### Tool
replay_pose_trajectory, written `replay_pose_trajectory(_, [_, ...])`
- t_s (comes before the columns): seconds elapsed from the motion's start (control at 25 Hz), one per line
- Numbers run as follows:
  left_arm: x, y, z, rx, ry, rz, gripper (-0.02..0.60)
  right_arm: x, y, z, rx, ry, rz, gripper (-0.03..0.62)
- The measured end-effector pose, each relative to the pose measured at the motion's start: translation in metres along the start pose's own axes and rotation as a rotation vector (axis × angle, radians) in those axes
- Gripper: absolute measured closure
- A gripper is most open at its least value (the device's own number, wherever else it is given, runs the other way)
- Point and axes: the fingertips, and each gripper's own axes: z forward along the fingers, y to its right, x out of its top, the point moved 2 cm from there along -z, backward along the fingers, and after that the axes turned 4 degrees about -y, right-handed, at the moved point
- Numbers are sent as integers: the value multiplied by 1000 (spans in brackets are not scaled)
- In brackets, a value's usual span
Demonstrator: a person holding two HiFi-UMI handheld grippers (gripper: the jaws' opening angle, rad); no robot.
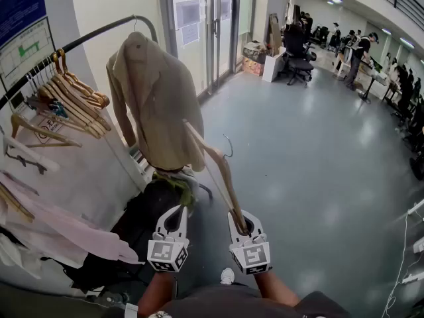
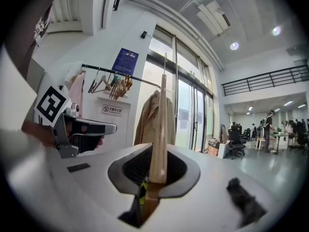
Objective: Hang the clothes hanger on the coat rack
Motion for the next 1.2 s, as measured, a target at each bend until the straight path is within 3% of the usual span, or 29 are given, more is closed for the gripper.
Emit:
replay_pose_trajectory(0.12, [0,-7,17,44,-11,-3,580,2,20,16,10,-9,-5,549])
replay_pose_trajectory(0.36, [4,-12,32,122,-17,-1,580,-3,37,50,119,-16,4,549])
replay_pose_trajectory(0.88, [11,-97,43,258,-8,1,580,17,4,167,283,-37,14,549])
replay_pose_trajectory(1.2, [28,-162,36,313,33,-10,580,63,-27,244,352,-23,-16,549])
